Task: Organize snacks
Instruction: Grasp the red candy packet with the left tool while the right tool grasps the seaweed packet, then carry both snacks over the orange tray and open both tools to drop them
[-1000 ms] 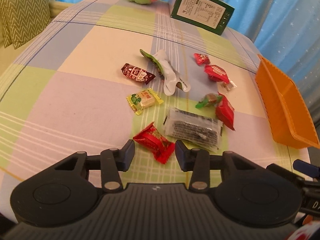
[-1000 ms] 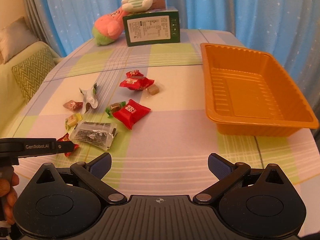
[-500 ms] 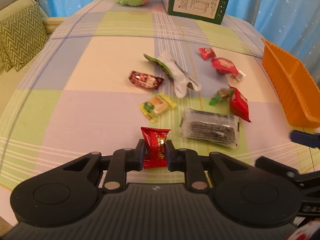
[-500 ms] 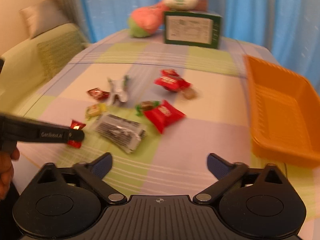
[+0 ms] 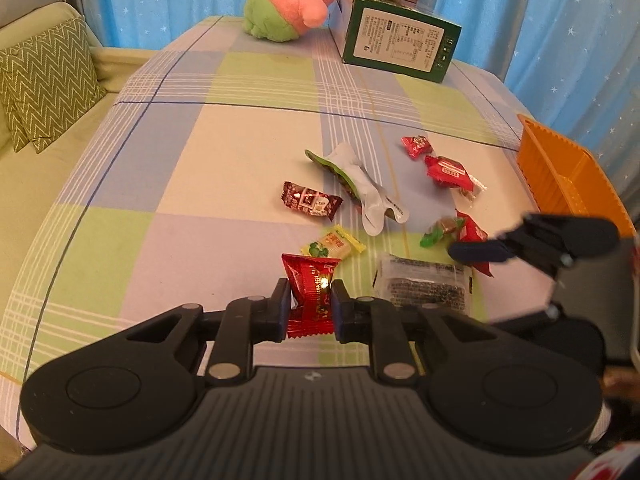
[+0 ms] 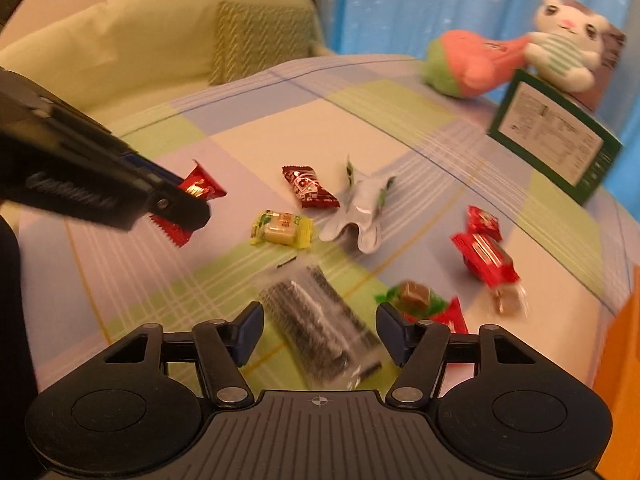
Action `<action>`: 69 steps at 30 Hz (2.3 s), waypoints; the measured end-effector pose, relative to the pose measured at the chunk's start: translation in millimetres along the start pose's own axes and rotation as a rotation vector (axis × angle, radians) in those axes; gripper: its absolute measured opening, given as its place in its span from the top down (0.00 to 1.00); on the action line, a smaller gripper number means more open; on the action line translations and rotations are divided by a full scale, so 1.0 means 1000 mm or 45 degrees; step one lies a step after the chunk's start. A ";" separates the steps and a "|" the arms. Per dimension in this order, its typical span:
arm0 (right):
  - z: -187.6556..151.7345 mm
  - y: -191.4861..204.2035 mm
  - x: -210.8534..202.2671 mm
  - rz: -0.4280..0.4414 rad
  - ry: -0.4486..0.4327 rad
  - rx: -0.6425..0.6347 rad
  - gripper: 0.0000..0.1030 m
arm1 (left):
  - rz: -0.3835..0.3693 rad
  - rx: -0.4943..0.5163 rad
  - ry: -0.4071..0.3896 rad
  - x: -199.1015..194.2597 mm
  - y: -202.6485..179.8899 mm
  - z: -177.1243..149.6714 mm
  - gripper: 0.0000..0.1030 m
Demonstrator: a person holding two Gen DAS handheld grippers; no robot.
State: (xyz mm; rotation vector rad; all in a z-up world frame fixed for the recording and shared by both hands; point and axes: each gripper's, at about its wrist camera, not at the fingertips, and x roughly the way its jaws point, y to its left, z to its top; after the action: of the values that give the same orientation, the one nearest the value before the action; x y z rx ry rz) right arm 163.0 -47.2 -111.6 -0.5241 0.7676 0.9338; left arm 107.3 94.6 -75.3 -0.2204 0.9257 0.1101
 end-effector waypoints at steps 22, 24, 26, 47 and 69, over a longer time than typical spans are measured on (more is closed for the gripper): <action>-0.034 -0.002 -0.072 -0.099 -0.081 0.576 0.63 | -0.100 0.099 -0.004 -0.021 -0.038 -0.001 0.82; -0.039 -0.008 -0.089 -0.146 -0.099 0.629 0.63 | -0.127 0.131 -0.014 -0.025 -0.051 0.003 0.82; -0.044 -0.016 -0.106 -0.202 -0.114 0.679 0.63 | -0.178 0.159 -0.023 -0.028 -0.068 0.008 0.82; -0.131 -0.189 -0.228 -0.569 -0.160 1.089 0.63 | -0.529 0.384 -0.027 0.008 -0.263 0.059 0.82; -0.151 -0.229 -0.207 -0.543 -0.139 1.185 0.63 | -0.423 0.473 -0.027 0.050 -0.296 0.058 0.57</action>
State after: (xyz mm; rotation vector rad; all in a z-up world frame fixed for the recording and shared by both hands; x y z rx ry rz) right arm 229.6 -373.9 -28.4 0.1858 0.8523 0.1453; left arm 237.9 -179.6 -40.0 -0.0256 0.8600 -0.3638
